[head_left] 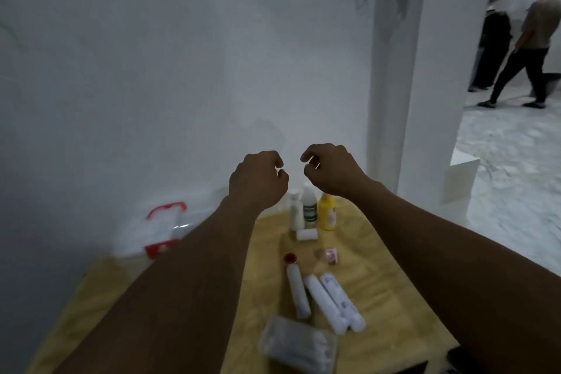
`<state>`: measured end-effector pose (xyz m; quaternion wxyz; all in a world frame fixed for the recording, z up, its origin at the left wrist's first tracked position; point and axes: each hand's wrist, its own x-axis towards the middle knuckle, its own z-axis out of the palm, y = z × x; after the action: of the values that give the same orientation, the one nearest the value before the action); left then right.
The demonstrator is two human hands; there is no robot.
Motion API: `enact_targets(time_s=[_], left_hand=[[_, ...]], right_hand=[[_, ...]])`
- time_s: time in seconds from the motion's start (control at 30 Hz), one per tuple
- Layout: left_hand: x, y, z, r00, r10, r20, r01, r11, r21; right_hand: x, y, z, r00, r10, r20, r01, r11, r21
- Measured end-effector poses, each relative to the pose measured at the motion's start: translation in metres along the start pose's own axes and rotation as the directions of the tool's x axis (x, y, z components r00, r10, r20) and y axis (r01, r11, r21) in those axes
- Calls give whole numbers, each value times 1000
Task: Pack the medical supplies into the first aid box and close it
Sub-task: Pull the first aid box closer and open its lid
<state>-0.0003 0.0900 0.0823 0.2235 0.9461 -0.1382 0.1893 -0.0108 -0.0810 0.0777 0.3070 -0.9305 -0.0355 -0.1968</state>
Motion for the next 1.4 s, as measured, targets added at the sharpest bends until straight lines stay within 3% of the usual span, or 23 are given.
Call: enact_targets(time_s=[0.33, 0.5, 0.63, 0.77, 1.03, 1.4], left_hand=[[-78, -121, -74, 951, -275, -140, 282, 959, 33], [-99, -178, -79, 835, -535, -127, 538, 843, -15], [-105, -208, -70, 734, -678, -40, 656, 723, -219], [-105, -215, -61, 716, -696, 55, 664, 656, -358], [-113, -216, -67, 701, -712, 44, 682, 651, -333], [-174, -181, -81, 708, -648, 279, 699, 589, -406]], right_hand=[[-23, -105, 102, 994, -29, 110, -3, 959, 283], [-25, -135, 156, 982, 21, 187, -87, 933, 350], [-19, -140, 191, 964, 116, 240, -201, 909, 364], [-14, -141, 210, 951, 155, 269, -246, 904, 349], [-16, -128, 192, 950, 130, 285, -217, 929, 300], [-65, -90, 133, 914, 80, 398, -261, 866, 426]])
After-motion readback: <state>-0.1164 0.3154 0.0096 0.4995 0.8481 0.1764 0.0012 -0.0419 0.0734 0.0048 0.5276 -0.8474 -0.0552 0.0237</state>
